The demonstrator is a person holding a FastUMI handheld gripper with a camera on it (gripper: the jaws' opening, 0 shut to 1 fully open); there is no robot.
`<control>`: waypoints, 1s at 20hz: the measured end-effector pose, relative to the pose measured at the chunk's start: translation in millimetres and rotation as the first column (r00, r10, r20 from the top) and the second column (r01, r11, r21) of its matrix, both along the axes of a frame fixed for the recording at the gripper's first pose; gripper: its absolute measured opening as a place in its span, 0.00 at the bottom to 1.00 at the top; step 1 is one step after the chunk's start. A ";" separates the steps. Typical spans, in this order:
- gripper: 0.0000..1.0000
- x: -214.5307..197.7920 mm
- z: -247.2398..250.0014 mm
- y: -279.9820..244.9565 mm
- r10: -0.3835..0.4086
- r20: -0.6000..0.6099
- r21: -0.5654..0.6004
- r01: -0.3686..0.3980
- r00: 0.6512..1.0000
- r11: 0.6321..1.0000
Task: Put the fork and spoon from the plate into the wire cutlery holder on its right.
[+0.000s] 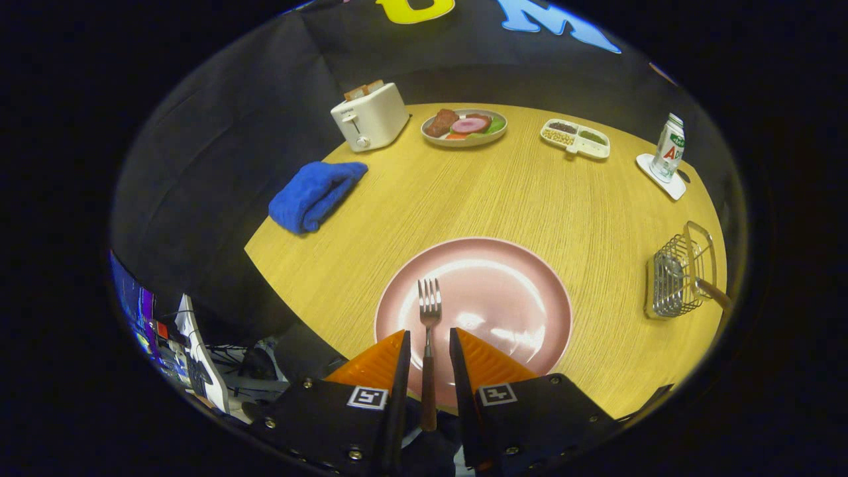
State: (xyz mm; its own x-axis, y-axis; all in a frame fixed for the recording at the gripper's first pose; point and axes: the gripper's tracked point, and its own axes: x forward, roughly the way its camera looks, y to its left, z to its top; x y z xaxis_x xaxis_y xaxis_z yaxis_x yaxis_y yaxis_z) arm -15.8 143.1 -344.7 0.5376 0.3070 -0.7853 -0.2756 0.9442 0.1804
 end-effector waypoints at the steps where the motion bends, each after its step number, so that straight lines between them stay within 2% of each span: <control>1: 0.36 -5.1 -8.3 0.0 0.000 -0.020 -0.002 0.000 1.000 1.000; 5: 0.36 -14.3 -28.1 2.6 -0.011 -0.070 -0.004 0.011 0.997 1.000; 14: 0.36 -12.8 -47.2 3.4 0.011 -0.112 -0.063 -0.019 0.994 0.998; 16: 0.12 -10.2 -63.3 10.5 -0.006 -0.139 -0.027 0.002 0.990 1.000; 17: 0.12 -11.1 -58.0 10.5 -0.008 -0.144 -0.012 0.006 0.990 1.000; 18: 0.04 -13.4 -54.4 8.9 -0.009 -0.139 -0.013 0.007 0.990 1.000; 20: 0.04 -12.6 -55.0 12.9 0.016 -0.127 -0.011 -0.017 0.992 1.000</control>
State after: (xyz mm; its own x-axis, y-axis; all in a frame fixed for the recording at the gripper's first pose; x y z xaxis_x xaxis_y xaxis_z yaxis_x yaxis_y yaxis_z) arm -28.3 156.0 -399.7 0.4284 0.3051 -0.8505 -0.2670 0.9420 0.2034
